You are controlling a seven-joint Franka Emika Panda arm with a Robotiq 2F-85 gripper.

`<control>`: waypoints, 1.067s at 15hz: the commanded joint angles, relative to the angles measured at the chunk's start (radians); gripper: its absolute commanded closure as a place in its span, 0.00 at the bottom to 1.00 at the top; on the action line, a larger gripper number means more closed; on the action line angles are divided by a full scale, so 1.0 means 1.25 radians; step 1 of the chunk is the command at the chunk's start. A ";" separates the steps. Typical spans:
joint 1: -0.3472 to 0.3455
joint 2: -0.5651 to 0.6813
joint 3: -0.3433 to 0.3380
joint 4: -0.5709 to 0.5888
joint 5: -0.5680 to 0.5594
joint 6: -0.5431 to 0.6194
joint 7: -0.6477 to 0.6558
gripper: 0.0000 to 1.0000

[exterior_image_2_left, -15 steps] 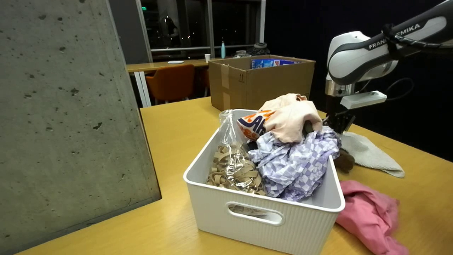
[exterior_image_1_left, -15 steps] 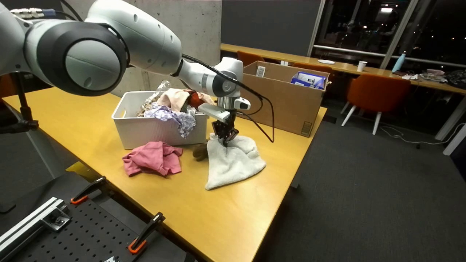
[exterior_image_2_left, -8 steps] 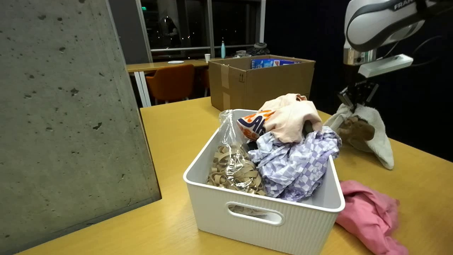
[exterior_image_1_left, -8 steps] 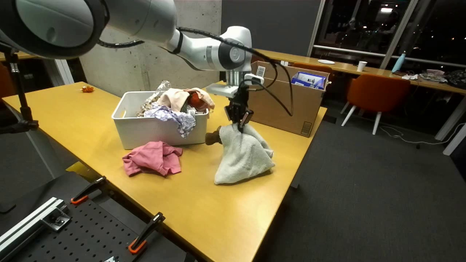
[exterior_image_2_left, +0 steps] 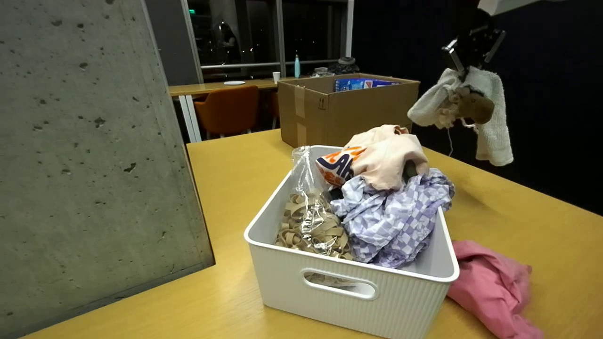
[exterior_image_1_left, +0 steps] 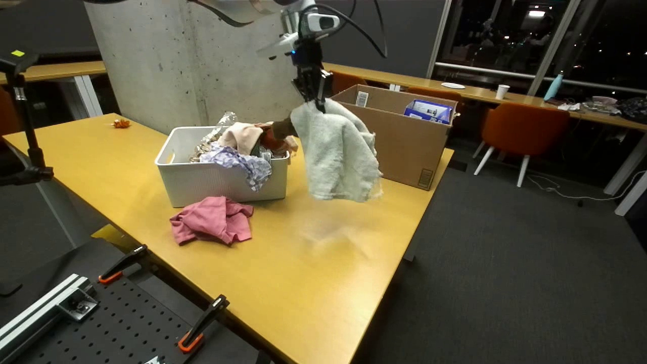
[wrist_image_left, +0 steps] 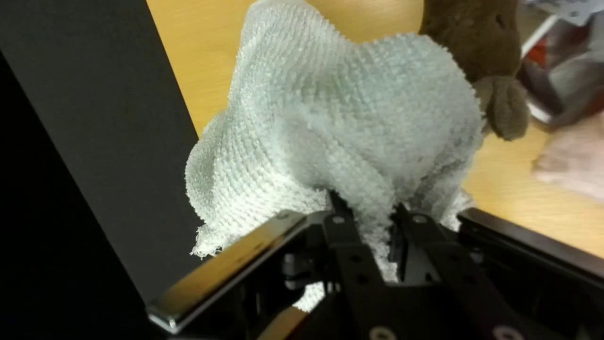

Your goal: Place the towel over the moose then place them in the storage box.

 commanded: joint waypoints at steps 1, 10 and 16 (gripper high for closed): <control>0.110 -0.027 0.004 0.015 -0.077 -0.029 0.049 0.95; 0.363 0.044 0.022 0.170 -0.173 -0.164 0.061 0.95; 0.426 0.080 0.037 0.204 -0.155 -0.158 0.048 0.95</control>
